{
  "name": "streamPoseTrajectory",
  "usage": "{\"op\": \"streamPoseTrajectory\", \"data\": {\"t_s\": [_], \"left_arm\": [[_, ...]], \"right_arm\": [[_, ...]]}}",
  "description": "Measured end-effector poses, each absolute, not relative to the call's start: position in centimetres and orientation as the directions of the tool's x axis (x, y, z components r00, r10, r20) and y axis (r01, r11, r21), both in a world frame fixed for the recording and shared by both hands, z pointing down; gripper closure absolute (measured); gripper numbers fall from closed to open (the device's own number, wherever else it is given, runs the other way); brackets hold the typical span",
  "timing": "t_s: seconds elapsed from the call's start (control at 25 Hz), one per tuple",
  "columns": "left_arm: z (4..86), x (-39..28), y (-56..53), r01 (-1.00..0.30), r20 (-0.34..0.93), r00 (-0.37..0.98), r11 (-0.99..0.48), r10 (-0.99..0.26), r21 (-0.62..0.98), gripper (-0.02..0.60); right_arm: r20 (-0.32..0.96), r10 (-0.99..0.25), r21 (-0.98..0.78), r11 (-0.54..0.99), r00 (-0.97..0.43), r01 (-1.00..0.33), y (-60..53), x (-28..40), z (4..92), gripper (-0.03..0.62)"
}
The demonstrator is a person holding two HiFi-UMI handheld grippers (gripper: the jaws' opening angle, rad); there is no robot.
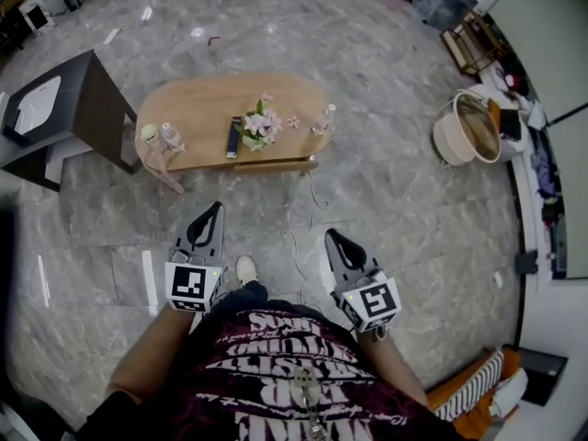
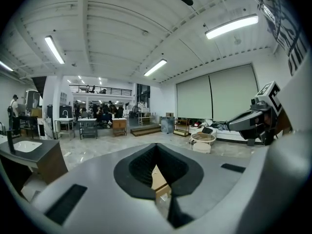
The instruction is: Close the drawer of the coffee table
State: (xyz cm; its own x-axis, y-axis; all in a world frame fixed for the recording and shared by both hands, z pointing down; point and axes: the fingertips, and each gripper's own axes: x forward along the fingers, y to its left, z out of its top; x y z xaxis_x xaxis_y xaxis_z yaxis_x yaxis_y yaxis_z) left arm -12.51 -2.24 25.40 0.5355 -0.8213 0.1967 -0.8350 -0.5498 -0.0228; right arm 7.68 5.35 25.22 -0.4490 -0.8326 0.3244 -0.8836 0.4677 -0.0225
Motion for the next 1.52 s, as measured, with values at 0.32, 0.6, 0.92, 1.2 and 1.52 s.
{"op": "streamPoseTrajectory", "data": {"t_s": [0.32,0.6,0.92,1.2,1.52], "left_arm": [[25.8,-12.6,-6.6,-0.818,0.192,0.568,-0.574,-0.801,0.026,0.56],[28.4,-14.6,-7.9,-0.852,0.265,0.516,-0.519,-0.814,0.067,0.561],[29.7,-14.1,-10.3,-0.881,0.32,0.466,-0.466,-0.825,0.081,0.561],[30.7,-10.8,-13.7,-0.888,0.363,0.446,-0.456,-0.818,0.063,0.561],[28.8,-6.5,-18.3,-0.917,0.337,0.38,-0.398,-0.861,0.017,0.561]], "right_arm": [[0.326,-0.854,-0.009,0.426,-0.406,-0.905,2.7,8.3,24.2,0.559],[0.336,-0.823,-0.066,0.464,-0.457,-0.883,-0.4,7.2,25.2,0.559],[0.365,-0.785,-0.127,0.491,-0.5,-0.862,-3.8,8.5,27.2,0.559],[0.335,-0.799,-0.18,0.467,-0.5,-0.866,-8.1,13.3,28.2,0.559],[0.292,-0.802,-0.192,0.484,-0.521,-0.854,-14.3,19.8,27.8,0.559]]}}
